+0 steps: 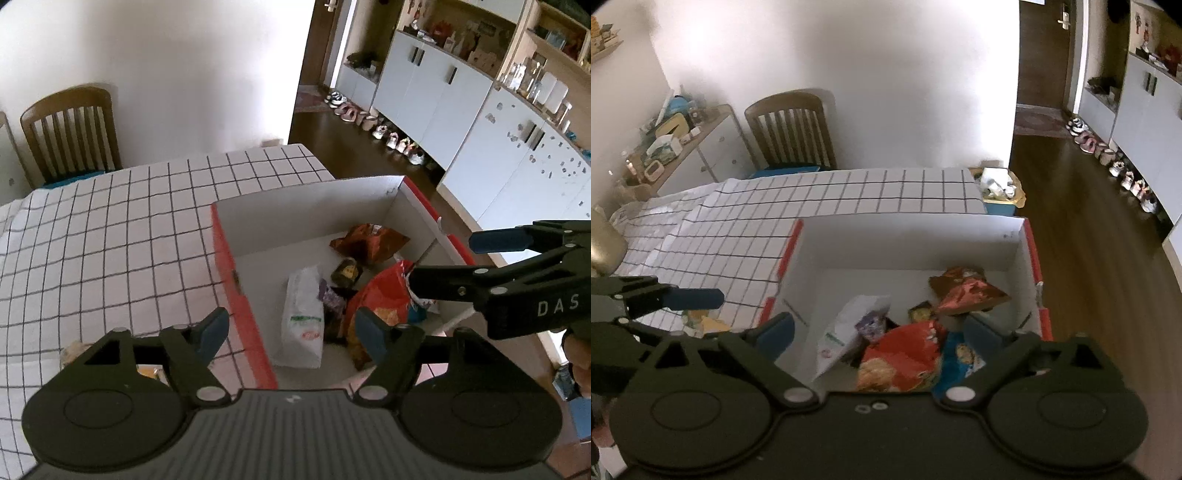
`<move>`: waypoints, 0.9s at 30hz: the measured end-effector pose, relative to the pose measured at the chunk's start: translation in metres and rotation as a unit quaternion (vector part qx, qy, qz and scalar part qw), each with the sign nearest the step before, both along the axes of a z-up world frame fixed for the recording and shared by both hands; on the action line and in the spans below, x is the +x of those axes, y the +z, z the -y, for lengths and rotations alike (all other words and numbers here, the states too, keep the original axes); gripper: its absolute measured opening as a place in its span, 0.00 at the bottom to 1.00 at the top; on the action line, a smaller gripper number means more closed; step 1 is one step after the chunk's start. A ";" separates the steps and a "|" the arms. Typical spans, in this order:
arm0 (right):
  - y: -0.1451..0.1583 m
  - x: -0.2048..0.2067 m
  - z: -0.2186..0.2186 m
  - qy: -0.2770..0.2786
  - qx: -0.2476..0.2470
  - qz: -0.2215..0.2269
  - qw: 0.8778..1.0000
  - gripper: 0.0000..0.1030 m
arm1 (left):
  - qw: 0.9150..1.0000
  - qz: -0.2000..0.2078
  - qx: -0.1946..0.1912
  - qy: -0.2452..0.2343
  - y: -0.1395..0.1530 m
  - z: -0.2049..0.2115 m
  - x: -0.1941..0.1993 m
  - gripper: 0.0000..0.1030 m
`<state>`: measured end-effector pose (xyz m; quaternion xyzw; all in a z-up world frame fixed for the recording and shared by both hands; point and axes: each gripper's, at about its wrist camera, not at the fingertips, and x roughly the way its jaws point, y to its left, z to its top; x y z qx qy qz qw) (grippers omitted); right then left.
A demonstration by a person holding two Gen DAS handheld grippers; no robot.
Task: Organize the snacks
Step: 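Withdraw both tools from the box toward the remaining snacks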
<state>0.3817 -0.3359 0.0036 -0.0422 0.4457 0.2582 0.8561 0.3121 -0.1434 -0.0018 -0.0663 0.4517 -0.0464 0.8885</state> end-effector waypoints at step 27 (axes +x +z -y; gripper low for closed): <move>0.010 -0.094 -0.121 0.045 0.032 0.010 0.998 1.00 | 0.994 0.031 -0.013 0.102 0.004 -0.180 -0.083 0.98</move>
